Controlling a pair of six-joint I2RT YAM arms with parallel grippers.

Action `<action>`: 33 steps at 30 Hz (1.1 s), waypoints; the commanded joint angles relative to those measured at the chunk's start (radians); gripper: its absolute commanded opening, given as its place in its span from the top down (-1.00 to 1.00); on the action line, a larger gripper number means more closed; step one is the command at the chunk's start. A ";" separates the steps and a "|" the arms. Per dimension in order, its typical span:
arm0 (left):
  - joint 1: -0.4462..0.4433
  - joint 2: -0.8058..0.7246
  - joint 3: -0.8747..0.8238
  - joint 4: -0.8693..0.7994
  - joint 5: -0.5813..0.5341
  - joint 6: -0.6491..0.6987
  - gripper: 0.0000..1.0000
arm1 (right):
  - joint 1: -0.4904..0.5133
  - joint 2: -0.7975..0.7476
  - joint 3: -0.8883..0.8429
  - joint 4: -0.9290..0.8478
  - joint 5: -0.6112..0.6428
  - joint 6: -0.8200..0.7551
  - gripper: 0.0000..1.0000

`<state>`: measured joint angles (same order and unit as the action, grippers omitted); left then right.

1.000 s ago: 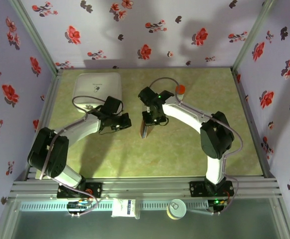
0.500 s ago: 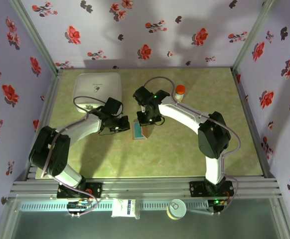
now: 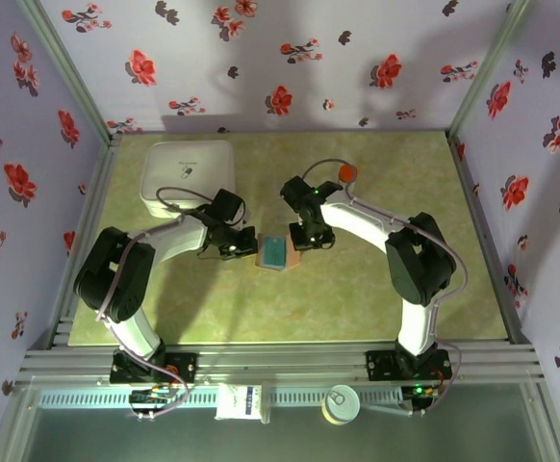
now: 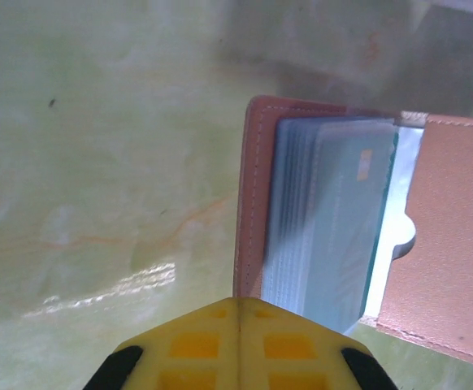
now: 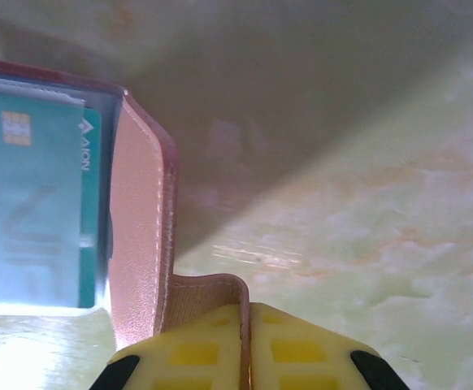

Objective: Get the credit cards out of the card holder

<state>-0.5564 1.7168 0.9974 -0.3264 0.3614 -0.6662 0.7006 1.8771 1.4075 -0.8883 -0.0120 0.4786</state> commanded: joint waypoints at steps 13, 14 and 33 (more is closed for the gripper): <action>-0.005 0.117 0.104 -0.054 0.005 0.061 1.00 | -0.015 0.048 -0.062 0.077 -0.006 -0.021 0.80; -0.002 0.115 0.104 -0.067 0.000 0.070 1.00 | -0.015 0.052 -0.066 0.086 -0.013 -0.023 0.80; 0.028 0.006 -0.046 -0.067 -0.048 0.065 1.00 | -0.011 0.089 -0.056 0.102 -0.028 -0.043 0.79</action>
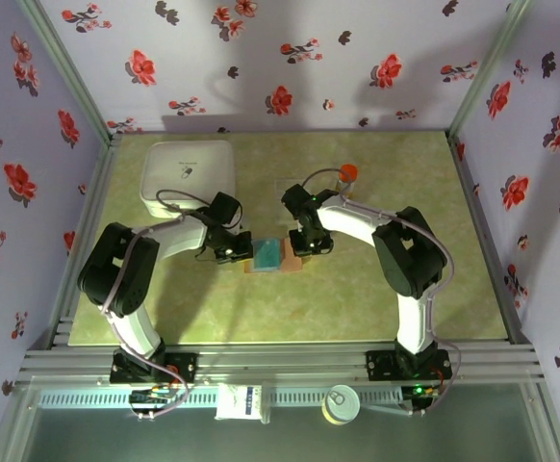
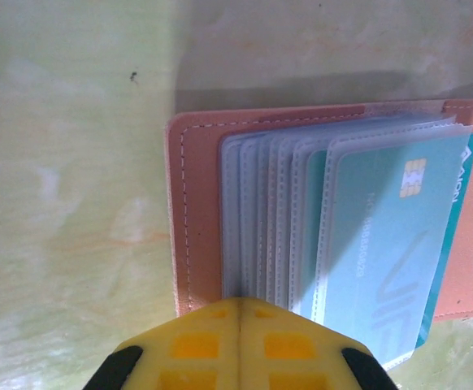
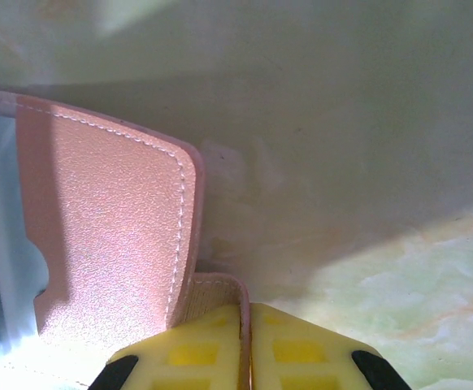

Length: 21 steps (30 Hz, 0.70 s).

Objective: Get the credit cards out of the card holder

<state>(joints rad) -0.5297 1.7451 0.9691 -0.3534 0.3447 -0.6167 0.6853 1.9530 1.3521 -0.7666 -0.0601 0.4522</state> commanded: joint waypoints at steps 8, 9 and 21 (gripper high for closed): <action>0.003 -0.032 -0.035 -0.042 -0.050 0.015 1.00 | 0.003 0.008 0.010 -0.036 0.031 -0.016 0.79; 0.004 -0.030 -0.037 -0.039 -0.050 0.014 1.00 | 0.003 0.010 0.013 -0.040 0.034 -0.014 0.79; 0.005 0.023 -0.044 -0.029 -0.054 0.014 1.00 | -0.001 -0.036 -0.010 -0.087 0.128 0.006 0.69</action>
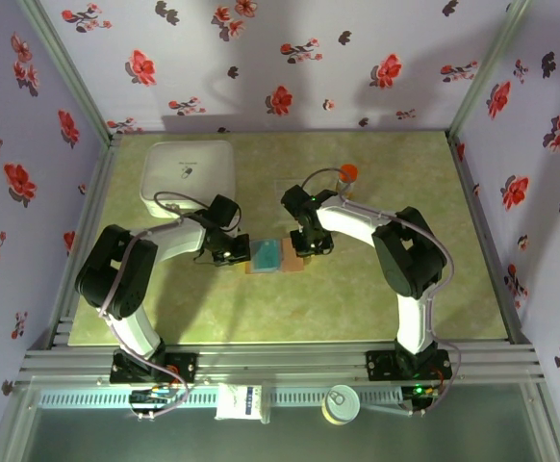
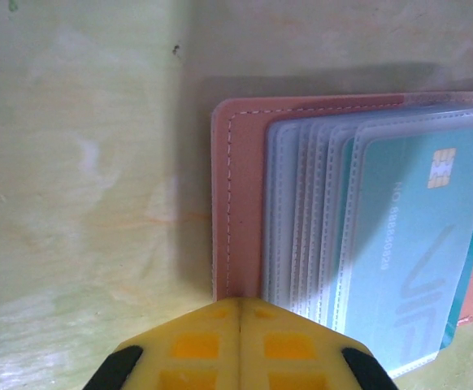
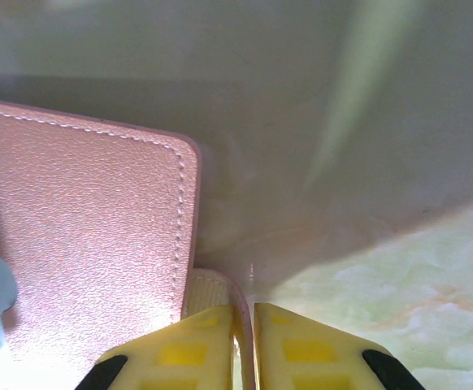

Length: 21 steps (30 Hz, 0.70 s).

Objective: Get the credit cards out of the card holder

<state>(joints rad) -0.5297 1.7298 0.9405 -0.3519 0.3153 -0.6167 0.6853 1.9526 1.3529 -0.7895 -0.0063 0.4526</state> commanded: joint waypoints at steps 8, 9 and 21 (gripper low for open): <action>0.005 0.066 -0.013 -0.031 -0.023 0.014 1.00 | -0.010 -0.045 -0.049 -0.063 0.114 0.018 0.60; 0.005 0.067 -0.014 -0.029 -0.022 0.012 1.00 | -0.012 -0.043 -0.051 -0.065 0.117 0.019 0.58; -0.019 0.051 0.016 -0.032 0.004 0.005 1.00 | -0.023 -0.048 -0.082 -0.089 0.161 0.027 0.23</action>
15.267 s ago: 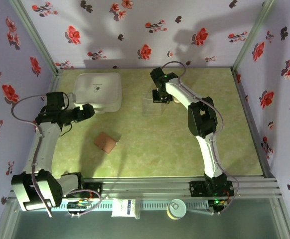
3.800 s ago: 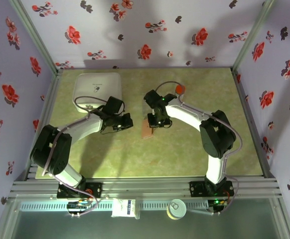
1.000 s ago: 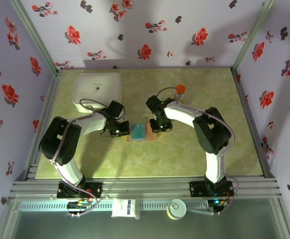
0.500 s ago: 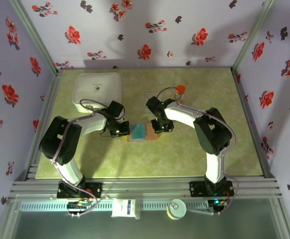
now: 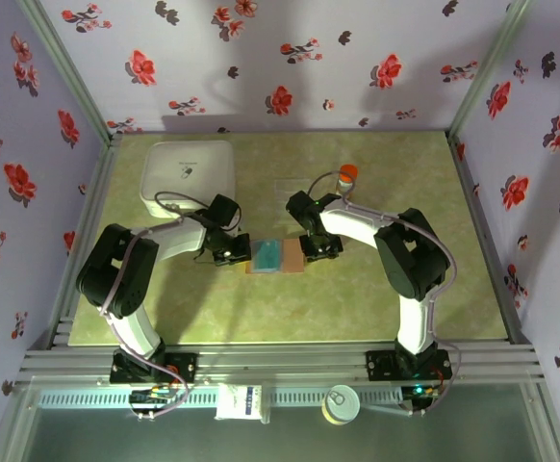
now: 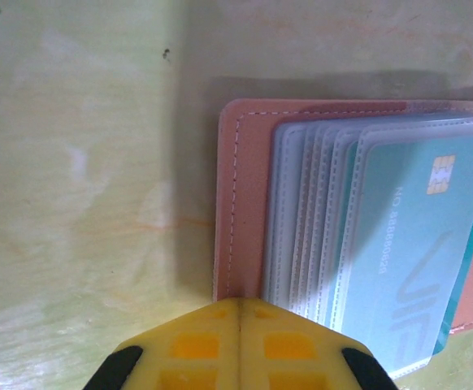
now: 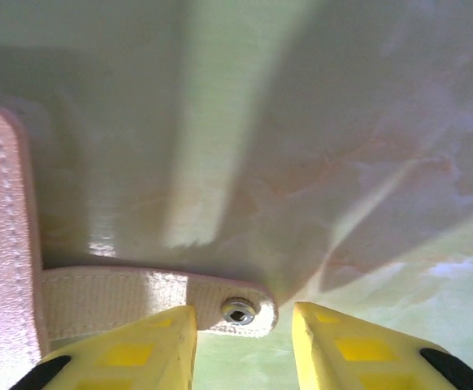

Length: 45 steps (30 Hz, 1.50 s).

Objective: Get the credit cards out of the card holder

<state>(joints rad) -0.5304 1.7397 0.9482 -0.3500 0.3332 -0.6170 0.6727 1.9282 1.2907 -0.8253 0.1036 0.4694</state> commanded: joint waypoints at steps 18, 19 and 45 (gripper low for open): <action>-0.031 -0.071 0.026 -0.039 -0.059 -0.011 1.00 | 0.030 -0.143 0.091 -0.152 0.048 0.029 0.18; -0.030 -0.071 0.026 -0.043 -0.061 -0.009 1.00 | 0.038 -0.143 0.109 -0.159 0.050 0.031 0.18; -0.028 0.006 0.001 -0.027 -0.041 0.013 1.00 | 0.125 0.098 0.213 0.024 -0.155 0.077 0.60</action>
<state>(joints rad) -0.5583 1.7309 0.9585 -0.3714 0.2882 -0.6174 0.7921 2.0075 1.5150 -0.8410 -0.0090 0.5270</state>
